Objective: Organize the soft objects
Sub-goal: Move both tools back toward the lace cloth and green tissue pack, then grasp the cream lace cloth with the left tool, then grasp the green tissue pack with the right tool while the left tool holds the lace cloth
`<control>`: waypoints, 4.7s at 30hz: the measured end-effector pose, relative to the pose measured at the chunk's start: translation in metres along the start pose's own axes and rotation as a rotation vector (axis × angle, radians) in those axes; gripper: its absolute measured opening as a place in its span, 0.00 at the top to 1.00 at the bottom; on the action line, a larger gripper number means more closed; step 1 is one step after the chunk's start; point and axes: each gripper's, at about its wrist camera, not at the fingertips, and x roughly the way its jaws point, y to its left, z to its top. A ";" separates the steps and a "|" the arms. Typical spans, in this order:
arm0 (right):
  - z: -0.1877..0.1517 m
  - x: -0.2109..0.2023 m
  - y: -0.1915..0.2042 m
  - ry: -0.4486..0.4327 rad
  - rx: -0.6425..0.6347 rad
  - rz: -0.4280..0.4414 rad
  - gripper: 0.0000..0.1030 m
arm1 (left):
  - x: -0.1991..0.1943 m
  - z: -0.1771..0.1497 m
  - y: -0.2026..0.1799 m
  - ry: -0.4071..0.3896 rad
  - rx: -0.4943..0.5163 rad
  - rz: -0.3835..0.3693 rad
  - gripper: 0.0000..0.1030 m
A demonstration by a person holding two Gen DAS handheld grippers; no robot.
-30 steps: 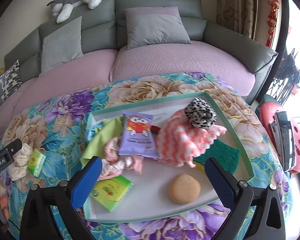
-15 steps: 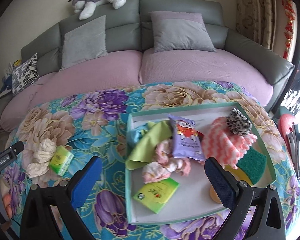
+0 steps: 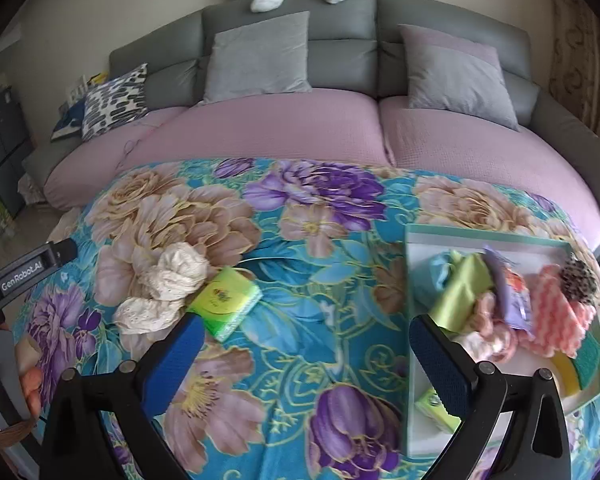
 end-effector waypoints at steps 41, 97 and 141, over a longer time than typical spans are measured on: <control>-0.010 0.082 0.026 0.129 -0.074 0.007 0.00 | 0.106 -0.051 -0.076 0.338 0.154 -0.203 0.52; -0.008 0.105 0.042 0.041 -0.091 0.145 0.47 | 0.080 -0.027 -0.020 0.260 0.039 -0.203 0.78; 0.004 0.114 0.029 0.147 0.001 0.022 0.46 | 0.079 -0.028 -0.029 0.278 0.047 -0.238 0.77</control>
